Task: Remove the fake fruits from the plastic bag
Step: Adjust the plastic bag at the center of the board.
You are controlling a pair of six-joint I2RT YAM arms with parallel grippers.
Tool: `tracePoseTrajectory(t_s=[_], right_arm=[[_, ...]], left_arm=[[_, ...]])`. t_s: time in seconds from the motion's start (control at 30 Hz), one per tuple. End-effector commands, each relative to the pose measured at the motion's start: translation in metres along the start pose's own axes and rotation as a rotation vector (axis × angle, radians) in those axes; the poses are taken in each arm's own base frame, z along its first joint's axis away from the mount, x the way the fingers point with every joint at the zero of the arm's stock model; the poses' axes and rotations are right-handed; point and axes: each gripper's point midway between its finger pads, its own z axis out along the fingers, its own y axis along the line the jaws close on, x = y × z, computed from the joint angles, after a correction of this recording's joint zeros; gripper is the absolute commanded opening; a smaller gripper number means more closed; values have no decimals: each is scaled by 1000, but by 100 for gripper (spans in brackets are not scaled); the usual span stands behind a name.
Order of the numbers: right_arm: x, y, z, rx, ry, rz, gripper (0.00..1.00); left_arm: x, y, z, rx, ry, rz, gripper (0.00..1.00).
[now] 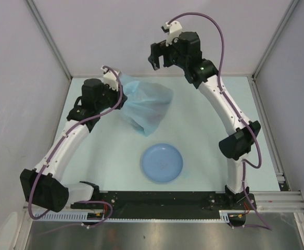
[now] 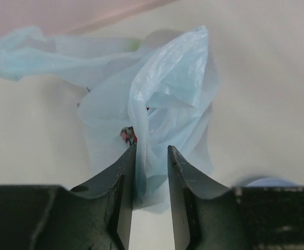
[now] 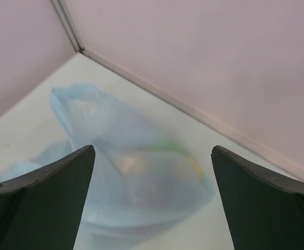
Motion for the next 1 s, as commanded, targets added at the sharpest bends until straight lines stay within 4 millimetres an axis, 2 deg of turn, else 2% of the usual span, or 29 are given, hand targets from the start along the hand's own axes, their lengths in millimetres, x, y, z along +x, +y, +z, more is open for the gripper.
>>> tracePoseTrajectory(t_s=[0.0, 0.03, 0.07, 0.1, 0.13, 0.17, 0.2, 0.3, 0.33, 0.37, 0.5, 0.57, 0.63, 0.7, 0.8, 0.83, 0.87, 0.9, 0.97], right_arm=[[-19, 30, 35, -86, -85, 51, 100], [-28, 45, 36, -142, -114, 45, 100], [-30, 51, 41, -163, -128, 41, 100], [-23, 57, 54, -180, -135, 40, 100], [-29, 63, 56, -199, -158, 43, 100], [-25, 71, 62, -215, -157, 53, 100], [-11, 75, 73, -220, -130, 60, 100], [3, 94, 82, -250, -104, 75, 100], [12, 102, 86, -275, -92, 76, 100], [9, 112, 87, -306, -105, 87, 100], [24, 145, 100, -412, -103, 133, 100], [38, 152, 108, -430, -88, 146, 100], [62, 165, 114, -474, -39, 160, 100], [88, 171, 117, -504, 24, 188, 100], [112, 176, 121, -509, 79, 211, 100], [127, 173, 126, -476, 101, 193, 94], [134, 166, 131, -434, 108, 189, 86], [137, 152, 139, -349, 104, 186, 79], [128, 133, 144, -283, 83, 182, 60]], left_arm=[[27, 13, 4, -72, 48, -28, 36], [29, 15, 3, -89, 51, -28, 36], [32, 21, 0, -123, 65, -38, 36], [33, 21, -1, -130, 65, -63, 35], [34, 21, -5, -131, 62, -83, 29], [33, 17, -7, -104, 60, -91, 23], [33, 15, -10, -97, 58, -94, 20], [24, 9, -24, -75, 25, -83, 14], [27, 8, -27, -67, 23, -62, 11], [23, 6, -34, -64, 1, -50, 11], [38, 4, -40, -63, 28, -54, 5], [43, 3, -40, -58, 35, -59, 4], [44, 2, -42, -58, 31, -56, 3], [46, 2, -43, -59, 35, -57, 2], [50, 1, -43, -56, 48, -61, 2], [50, 1, -44, -53, 47, -63, 2], [51, 0, -43, -47, 48, -65, 2], [52, -1, -43, -46, 51, -68, 2], [52, 0, -41, -47, 51, -72, 2]])
